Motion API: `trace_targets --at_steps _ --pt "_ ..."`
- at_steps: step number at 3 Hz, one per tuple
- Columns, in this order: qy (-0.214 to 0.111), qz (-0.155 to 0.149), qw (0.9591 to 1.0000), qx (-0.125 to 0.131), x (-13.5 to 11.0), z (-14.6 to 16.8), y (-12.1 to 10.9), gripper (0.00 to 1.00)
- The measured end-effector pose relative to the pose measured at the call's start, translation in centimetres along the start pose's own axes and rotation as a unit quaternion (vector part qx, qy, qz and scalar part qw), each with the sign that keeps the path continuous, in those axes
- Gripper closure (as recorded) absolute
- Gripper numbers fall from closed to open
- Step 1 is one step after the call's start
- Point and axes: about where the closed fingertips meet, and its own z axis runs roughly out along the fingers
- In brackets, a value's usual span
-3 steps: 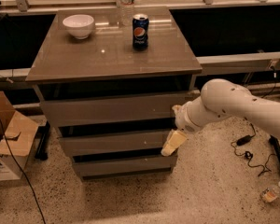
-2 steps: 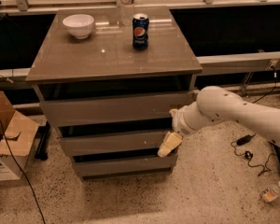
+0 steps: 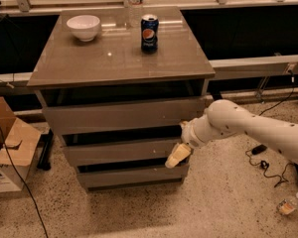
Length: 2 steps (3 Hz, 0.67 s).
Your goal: Open middle drawer
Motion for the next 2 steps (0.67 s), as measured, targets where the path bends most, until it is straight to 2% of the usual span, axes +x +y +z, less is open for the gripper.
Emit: trace_targets --at_steps 1,2 --pt "-0.022 0.022 0.9995 0.003 0.2 1.9 -0.2 0.00" --pt "-0.038 0.038 0.9985 0.006 0.6 6.5 -0.9 0.00"
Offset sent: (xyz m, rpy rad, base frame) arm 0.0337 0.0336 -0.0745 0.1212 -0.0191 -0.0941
